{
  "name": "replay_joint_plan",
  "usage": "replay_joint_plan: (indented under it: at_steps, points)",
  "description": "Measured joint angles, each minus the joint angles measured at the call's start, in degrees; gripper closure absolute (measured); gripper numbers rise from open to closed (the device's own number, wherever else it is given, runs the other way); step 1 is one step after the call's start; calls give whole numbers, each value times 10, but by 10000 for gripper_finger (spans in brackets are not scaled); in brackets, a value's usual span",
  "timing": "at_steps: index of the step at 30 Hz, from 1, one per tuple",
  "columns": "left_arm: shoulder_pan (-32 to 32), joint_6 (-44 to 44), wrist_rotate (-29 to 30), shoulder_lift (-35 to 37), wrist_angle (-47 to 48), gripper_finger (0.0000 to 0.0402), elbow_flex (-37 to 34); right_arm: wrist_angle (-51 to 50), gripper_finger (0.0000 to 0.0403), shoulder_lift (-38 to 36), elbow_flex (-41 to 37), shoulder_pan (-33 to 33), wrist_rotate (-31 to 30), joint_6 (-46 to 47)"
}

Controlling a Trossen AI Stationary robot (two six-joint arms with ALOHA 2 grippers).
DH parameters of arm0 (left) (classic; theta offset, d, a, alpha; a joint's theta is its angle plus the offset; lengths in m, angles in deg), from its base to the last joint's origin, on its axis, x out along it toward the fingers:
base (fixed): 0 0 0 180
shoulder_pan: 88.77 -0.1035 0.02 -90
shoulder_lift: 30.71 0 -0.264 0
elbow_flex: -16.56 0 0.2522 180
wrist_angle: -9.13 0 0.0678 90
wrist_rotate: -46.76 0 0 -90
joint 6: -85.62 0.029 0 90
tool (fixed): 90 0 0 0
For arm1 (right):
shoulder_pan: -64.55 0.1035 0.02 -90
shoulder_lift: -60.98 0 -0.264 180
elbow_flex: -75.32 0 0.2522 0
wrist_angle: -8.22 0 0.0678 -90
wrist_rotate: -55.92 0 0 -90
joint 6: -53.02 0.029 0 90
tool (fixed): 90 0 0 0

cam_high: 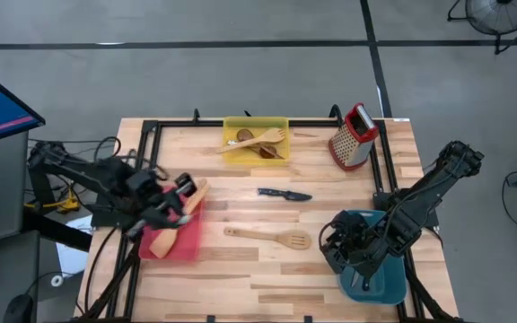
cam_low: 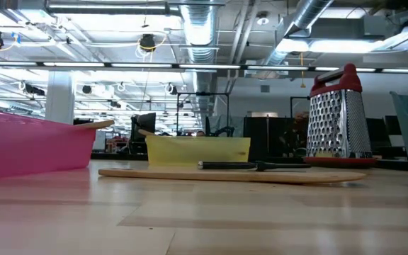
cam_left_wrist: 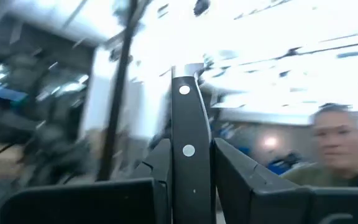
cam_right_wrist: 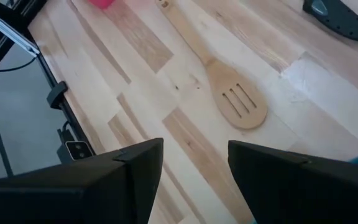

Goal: Pick & Place Kitchen Items
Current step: Put the black knife into the blue bin

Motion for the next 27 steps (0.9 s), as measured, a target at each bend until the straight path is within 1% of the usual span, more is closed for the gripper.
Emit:
replay_joint_plan:
  at_steps: [5,8,14,17,19,21,23,27]
  points:
    - [43,18,-55,3,-98,340,0,8,212,1,0,0,0,0]
    - [61,20,-66,3,-133,340,0,8,212,1,0,0,0,0]
    - [65,21,-65,2,-140,340,0,9,212,1,0,-2,2,0]
    - [61,52,-56,2,-111,340,0,9,212,1,0,-4,2,0]
    - [59,84,-15,2,-60,340,0,11,212,1,0,-4,2,0]
    - [58,115,62,1,3,340,0,11,212,1,0,-4,2,0]
    - [58,152,163,-4,64,340,0,13,212,1,0,-4,2,1]
    - [58,222,405,-30,170,339,0,19,212,1,0,-4,2,1]
